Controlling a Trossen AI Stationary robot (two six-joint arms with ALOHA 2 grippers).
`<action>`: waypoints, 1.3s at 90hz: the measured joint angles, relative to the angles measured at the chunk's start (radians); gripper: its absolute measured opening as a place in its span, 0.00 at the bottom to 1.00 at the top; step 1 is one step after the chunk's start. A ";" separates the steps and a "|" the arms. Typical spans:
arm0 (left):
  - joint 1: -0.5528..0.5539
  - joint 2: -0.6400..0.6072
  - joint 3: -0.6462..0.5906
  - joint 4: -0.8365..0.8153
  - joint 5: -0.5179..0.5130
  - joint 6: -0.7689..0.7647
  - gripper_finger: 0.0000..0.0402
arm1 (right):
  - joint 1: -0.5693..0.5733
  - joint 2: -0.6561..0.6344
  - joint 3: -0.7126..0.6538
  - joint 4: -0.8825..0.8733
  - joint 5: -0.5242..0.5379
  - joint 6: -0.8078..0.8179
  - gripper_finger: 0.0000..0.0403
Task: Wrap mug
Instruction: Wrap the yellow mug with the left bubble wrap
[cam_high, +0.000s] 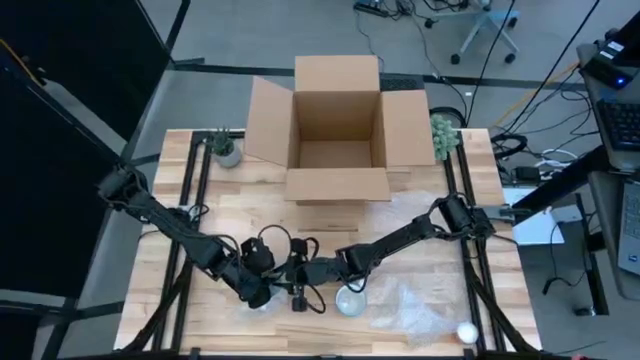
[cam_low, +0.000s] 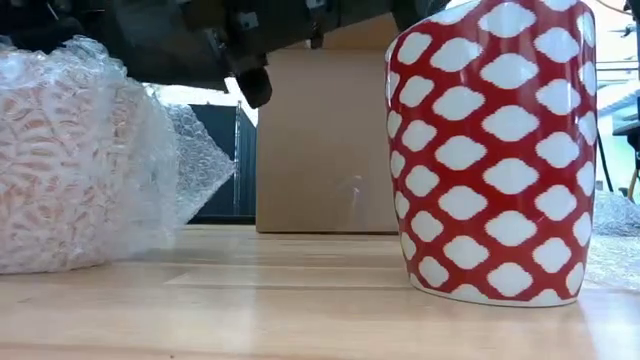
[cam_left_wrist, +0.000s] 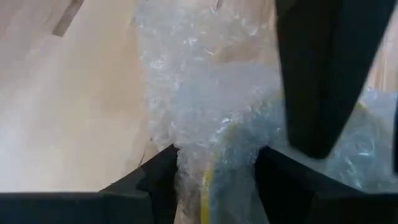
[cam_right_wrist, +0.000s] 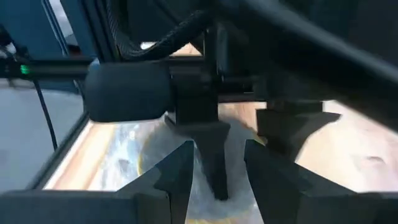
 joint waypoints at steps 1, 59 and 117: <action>0.000 0.000 0.000 0.000 0.000 0.000 0.43 | 0.000 0.003 0.000 -0.001 0.000 0.001 0.33; 0.000 -0.001 -0.001 0.007 0.003 0.001 0.43 | -0.001 0.059 0.006 0.016 0.005 -0.001 0.33; -0.005 -0.285 -0.002 -0.034 0.002 0.159 0.43 | -0.001 0.059 0.004 0.019 0.002 -0.002 0.33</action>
